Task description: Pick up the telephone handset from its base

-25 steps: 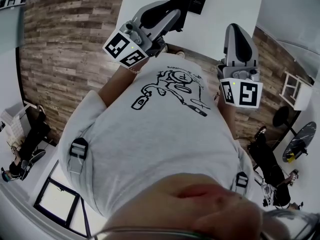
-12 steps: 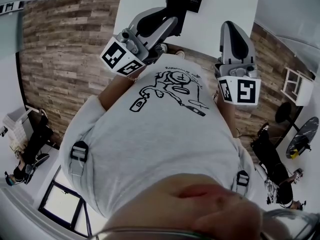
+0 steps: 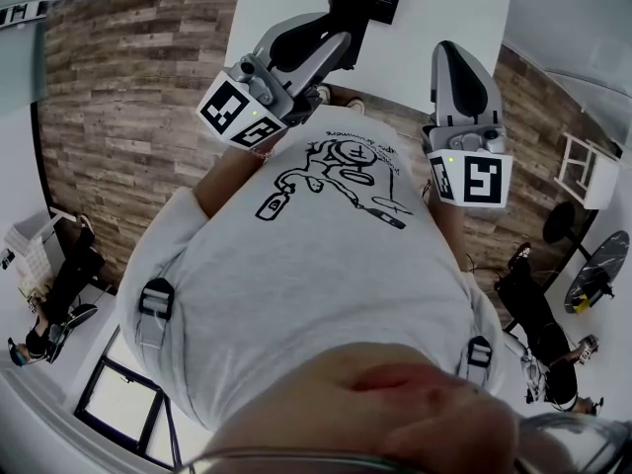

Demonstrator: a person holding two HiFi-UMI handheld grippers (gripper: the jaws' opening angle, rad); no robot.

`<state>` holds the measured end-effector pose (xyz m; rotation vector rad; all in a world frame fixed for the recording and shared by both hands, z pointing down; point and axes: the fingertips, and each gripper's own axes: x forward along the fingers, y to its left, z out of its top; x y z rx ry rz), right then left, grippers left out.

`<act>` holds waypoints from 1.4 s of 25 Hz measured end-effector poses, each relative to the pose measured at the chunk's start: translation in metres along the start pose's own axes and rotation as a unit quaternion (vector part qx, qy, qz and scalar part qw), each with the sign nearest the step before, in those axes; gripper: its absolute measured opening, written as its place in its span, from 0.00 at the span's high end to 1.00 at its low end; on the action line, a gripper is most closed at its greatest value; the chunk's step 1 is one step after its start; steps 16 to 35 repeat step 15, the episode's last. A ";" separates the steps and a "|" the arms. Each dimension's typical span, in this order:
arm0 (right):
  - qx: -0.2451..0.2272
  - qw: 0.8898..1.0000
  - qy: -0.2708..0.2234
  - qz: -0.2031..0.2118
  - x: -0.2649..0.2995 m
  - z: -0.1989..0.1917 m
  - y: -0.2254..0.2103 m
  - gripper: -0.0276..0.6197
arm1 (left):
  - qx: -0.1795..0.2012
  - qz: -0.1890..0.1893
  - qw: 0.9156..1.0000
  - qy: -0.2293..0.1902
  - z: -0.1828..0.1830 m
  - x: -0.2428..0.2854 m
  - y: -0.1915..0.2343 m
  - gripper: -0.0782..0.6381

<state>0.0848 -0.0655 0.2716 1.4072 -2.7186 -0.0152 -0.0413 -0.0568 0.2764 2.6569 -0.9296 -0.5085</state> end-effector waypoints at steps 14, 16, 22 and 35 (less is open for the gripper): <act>0.002 1.000 -0.003 -0.002 -0.002 0.000 -0.002 0.95 | -0.007 0.004 1.000 0.000 -0.001 -0.001 0.001 0.79; 0.002 1.000 -0.003 -0.002 -0.002 0.000 -0.003 0.95 | -0.007 0.004 1.000 0.000 -0.001 -0.001 0.001 0.79; 0.002 1.000 -0.003 -0.002 -0.002 0.000 -0.003 0.95 | -0.007 0.004 1.000 0.000 -0.001 -0.001 0.001 0.79; 0.002 1.000 -0.003 -0.002 -0.002 0.000 -0.003 0.95 | -0.007 0.004 1.000 0.000 -0.001 -0.001 0.001 0.79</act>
